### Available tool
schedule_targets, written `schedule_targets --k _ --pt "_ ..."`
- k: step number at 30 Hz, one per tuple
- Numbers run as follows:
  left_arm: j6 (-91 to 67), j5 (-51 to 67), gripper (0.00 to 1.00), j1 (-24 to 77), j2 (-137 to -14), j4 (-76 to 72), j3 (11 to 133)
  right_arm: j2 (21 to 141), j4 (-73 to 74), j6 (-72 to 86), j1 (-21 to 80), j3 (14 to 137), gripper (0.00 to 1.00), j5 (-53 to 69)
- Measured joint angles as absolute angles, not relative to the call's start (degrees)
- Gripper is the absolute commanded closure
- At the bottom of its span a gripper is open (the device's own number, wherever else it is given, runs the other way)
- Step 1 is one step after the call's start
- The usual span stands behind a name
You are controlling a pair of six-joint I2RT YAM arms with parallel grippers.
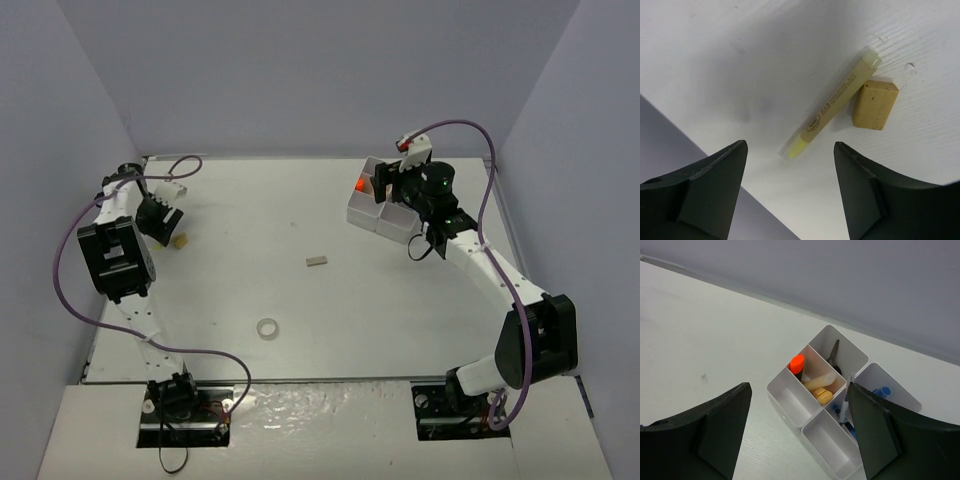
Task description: Sort the stationery into containers
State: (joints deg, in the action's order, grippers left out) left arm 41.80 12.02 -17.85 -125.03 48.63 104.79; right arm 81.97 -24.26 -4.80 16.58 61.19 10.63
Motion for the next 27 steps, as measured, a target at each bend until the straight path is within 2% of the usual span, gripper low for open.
schedule_targets --k 4,9,13,20,27 --pt "41.8 13.7 0.40 -17.8 -127.8 51.1 106.0 82.0 -24.0 -4.9 16.6 61.2 0.25 10.4" --pt "41.8 13.3 0.58 -17.5 -128.7 52.3 106.5 81.9 -23.5 -4.9 16.7 61.2 0.25 10.3" --pt "42.0 12.0 0.99 -17.0 -128.9 52.5 106.7 81.7 -23.0 -4.9 16.7 61.2 0.25 9.9" --pt "42.6 9.7 1.00 -16.5 -129.0 52.4 106.7 80.7 -22.9 -5.1 16.8 61.2 0.25 9.4" --pt "36.2 10.4 1.00 -17.0 -127.9 49.5 106.3 80.6 -22.4 -4.5 17.5 61.2 0.25 9.4"
